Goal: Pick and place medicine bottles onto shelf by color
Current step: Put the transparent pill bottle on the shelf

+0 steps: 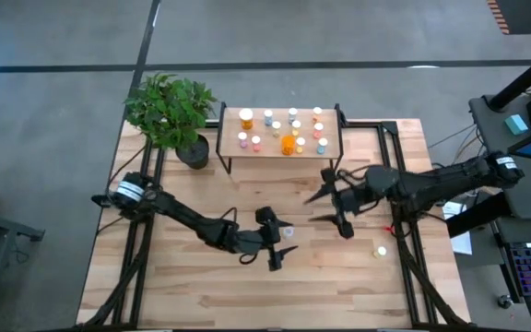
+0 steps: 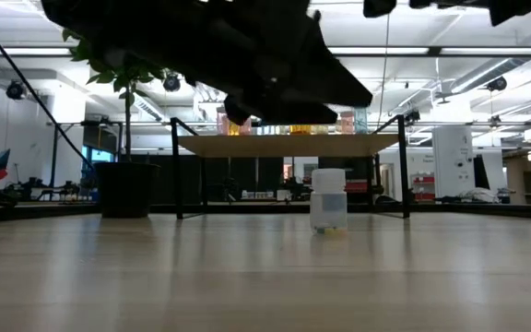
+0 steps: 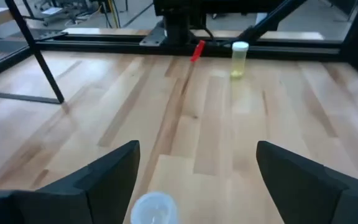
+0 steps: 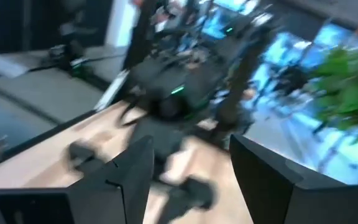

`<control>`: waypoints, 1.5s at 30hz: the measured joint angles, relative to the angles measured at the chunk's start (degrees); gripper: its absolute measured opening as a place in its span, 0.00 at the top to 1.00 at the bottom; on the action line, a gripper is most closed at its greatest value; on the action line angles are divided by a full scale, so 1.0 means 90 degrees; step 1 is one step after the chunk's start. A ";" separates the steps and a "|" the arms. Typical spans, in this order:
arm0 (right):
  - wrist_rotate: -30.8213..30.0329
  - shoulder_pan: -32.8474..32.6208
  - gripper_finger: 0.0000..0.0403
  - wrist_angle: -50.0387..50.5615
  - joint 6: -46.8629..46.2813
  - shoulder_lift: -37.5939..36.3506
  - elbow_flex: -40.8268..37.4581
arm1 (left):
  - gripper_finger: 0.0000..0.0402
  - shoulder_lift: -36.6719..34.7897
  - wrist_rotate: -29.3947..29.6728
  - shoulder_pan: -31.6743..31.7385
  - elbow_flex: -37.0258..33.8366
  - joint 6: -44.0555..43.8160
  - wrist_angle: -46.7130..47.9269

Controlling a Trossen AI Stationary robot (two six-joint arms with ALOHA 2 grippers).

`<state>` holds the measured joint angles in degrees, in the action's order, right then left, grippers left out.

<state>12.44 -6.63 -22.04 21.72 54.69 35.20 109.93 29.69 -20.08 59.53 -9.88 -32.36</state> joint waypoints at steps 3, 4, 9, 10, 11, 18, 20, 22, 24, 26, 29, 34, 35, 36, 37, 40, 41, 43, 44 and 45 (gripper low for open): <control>0.0000 0.0373 0.50 -0.0146 0.0024 -0.0181 -0.0005 | 0.24 0.0129 0.0023 0.0029 0.0157 0.0163 -0.0057; -0.0009 0.0445 0.50 -0.0208 0.0060 -0.0208 -0.0003 | 0.24 0.0137 0.0042 0.0041 0.0159 0.0164 -0.0028; 0.0055 0.0616 0.50 -0.0466 0.0401 -0.0364 -0.0078 | 0.24 0.0151 0.0092 0.0095 0.0090 0.0154 -0.0002; 0.0089 0.0616 0.50 -0.0401 0.0487 -0.0416 -0.0089 | 0.24 0.0151 0.0092 0.0100 0.0071 0.0154 0.0000; 0.0105 0.0616 0.50 -0.0276 0.0586 -0.0480 -0.0091 | 0.24 0.0151 0.0095 0.0100 0.0046 0.0152 0.0000; 0.0117 0.0616 0.50 0.0917 0.0553 -0.1186 -0.0097 | 0.24 0.0261 0.0098 0.0266 -0.0110 0.0116 0.0048; 0.0117 0.0616 0.50 0.1119 0.0465 -0.1362 -0.0097 | 0.24 0.0272 0.0100 0.0328 -0.0110 0.0006 0.0042; 0.0117 0.0616 0.50 0.1194 0.0382 -0.1480 -0.0100 | 0.24 0.0272 0.0107 0.0362 -0.0116 -0.0079 0.0039; 0.0117 0.0616 0.50 0.1273 0.0371 -0.1556 -0.0105 | 0.24 0.0272 0.0086 0.0359 -0.0157 -0.0132 0.0044; 0.0117 0.0616 0.50 0.1299 0.0373 -0.1577 -0.0118 | 0.24 0.0272 0.0064 0.0358 -0.0213 -0.0184 0.0056; 0.0117 0.0616 0.50 0.1343 0.0373 -0.1563 -0.0129 | 0.24 0.0272 -0.0053 0.0358 -0.0224 -0.0210 0.0260; 0.0115 0.0616 0.50 0.1385 0.0413 -0.1517 -0.0129 | 0.24 0.0456 -0.0109 0.0358 -0.0233 -0.0215 0.0214; 0.0116 0.0615 0.50 0.1386 0.0419 -0.1517 -0.0129 | 0.24 0.0531 -0.0136 0.0358 -0.0233 -0.0247 0.0173; 0.0115 0.0616 0.50 0.1376 0.0421 -0.1519 -0.0129 | 0.24 0.0658 -0.0141 0.0358 -0.0214 -0.0323 0.0093; 0.0115 0.0616 0.50 0.1376 0.0420 -0.1535 -0.0129 | 0.24 0.0768 -0.0157 0.0358 -0.0171 -0.0371 0.0011; 0.0115 0.0616 0.50 0.1381 0.0420 -0.1543 -0.0129 | 0.24 0.0991 -0.0188 0.0346 -0.0141 -0.0382 -0.0165; 0.0112 0.0616 0.50 0.1400 0.0421 -0.1552 -0.0129 | 0.24 0.1009 -0.0189 0.0343 -0.0134 -0.0384 -0.0218; 0.0101 0.0616 0.50 0.1414 0.0427 -0.1546 -0.0129 | 0.24 0.0981 -0.0184 0.0343 -0.0131 -0.0370 -0.0252; 0.0098 0.0616 0.50 0.1421 0.0427 -0.1543 -0.0129 | 0.24 0.0955 -0.0179 0.0343 -0.0131 -0.0358 -0.0256; 0.0094 0.0614 0.50 0.1433 0.0427 -0.1543 -0.0129 | 0.24 0.0933 -0.0177 0.0343 -0.0131 -0.0329 -0.0264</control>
<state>13.29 -1.10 -9.14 25.56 40.80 34.04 118.33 28.10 -16.99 58.35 -12.84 -34.74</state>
